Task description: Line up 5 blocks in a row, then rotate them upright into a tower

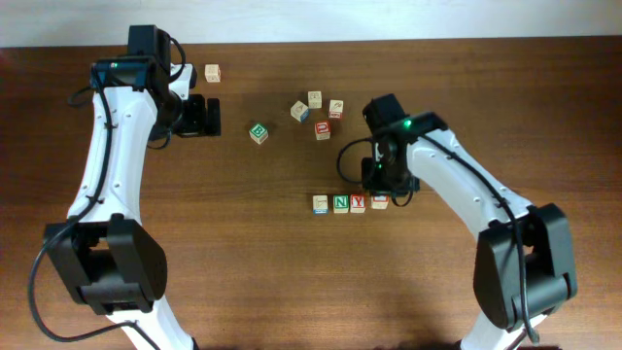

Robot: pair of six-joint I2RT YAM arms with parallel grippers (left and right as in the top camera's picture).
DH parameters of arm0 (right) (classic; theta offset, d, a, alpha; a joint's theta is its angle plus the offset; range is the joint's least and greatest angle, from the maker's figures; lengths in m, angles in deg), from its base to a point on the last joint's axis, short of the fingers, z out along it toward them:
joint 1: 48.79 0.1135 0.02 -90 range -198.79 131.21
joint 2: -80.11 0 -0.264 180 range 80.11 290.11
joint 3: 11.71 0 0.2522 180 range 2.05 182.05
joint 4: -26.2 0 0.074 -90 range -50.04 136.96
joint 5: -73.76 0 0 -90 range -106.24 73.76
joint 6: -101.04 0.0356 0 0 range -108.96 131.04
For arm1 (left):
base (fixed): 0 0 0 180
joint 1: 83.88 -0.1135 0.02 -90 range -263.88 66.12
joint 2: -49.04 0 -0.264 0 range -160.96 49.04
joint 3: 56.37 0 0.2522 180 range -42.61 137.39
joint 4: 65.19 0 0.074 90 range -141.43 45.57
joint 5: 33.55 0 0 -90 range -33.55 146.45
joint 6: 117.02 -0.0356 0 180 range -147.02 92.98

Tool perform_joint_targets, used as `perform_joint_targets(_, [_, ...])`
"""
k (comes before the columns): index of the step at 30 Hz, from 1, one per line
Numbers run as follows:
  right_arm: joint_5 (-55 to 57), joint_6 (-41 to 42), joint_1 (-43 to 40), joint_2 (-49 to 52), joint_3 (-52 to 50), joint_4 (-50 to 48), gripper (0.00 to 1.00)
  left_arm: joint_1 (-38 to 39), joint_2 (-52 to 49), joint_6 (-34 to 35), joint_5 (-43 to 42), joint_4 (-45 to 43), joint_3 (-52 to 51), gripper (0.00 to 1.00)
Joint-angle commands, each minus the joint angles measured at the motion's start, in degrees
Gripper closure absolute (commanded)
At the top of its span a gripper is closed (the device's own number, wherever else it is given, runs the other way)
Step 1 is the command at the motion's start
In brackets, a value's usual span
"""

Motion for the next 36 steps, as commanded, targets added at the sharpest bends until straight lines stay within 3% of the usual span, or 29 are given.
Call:
perform_joint_targets(1, [0.5, 0.9, -0.3, -0.1, -3.2, -3.6, 0.76, -0.1, -0.5, 0.6, 0.4, 0.0, 1.1, 0.01])
perform_joint_targets(13, [-0.1, 1.9, -0.2, 4.5, -4.2, -8.4, 0.76, -0.1, -0.5, 0.6, 0.4, 0.0, 1.1, 0.01])
perform_joint_targets(19, [-0.4, 1.9, -0.2, 4.5, -4.2, -8.5, 0.61, -0.1, -0.5, 0.6, 0.4, -0.1, 1.1, 0.01])
perform_joint_targets(24, [-2.4, 1.9, -0.2, 4.4, -3.7, -8.3, 0.57, -0.1, -0.5, 0.6, 0.4, -0.1, 1.1, 0.01])
perform_joint_targets(36, [-0.8, 0.2, -1.1, 4.2, 7.7, 5.4, 0.57, -0.1, -0.5, 0.6, 0.4, 0.0, 1.1, 0.01])
